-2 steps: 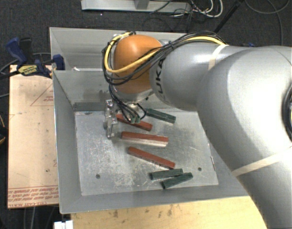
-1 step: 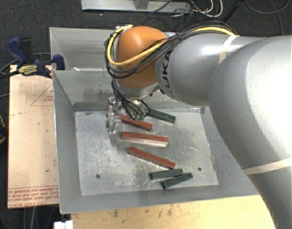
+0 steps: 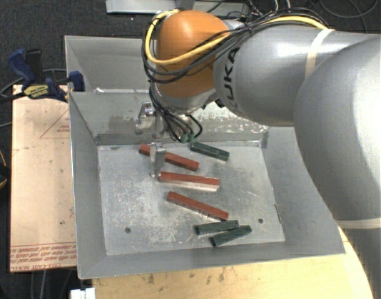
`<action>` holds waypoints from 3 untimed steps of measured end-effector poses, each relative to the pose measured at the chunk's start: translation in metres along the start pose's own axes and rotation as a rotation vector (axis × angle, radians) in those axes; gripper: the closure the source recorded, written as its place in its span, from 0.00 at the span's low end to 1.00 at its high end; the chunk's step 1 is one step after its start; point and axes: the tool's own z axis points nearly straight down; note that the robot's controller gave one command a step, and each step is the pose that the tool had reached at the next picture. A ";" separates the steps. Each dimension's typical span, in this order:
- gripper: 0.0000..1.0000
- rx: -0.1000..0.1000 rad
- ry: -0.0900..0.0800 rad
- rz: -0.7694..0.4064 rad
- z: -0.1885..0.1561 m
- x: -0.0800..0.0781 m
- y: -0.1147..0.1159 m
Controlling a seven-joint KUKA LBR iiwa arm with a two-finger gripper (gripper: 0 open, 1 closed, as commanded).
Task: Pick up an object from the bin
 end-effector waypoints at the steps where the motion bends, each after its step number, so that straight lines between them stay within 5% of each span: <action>1: 0.00 0.000 0.003 -0.004 0.009 0.001 0.001; 2: 1.00 -0.005 -0.025 0.111 0.094 0.002 -0.075; 3: 1.00 -0.005 -0.025 0.112 0.094 0.002 -0.075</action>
Offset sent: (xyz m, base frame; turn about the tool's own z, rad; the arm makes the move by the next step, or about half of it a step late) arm 0.0025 -0.0776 -0.1068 0.1088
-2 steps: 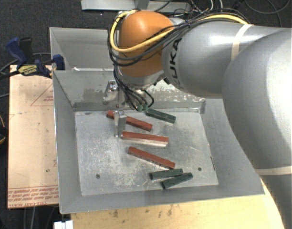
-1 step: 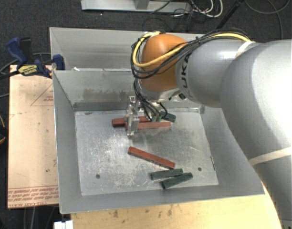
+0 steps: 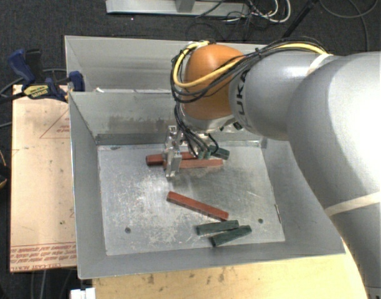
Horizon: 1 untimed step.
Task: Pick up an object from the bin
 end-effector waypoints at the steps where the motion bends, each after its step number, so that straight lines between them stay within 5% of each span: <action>1: 1.00 0.008 0.027 0.045 -0.194 0.003 0.008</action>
Offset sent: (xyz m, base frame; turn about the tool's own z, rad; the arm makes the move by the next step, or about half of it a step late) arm 0.0000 0.0000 0.0000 0.0000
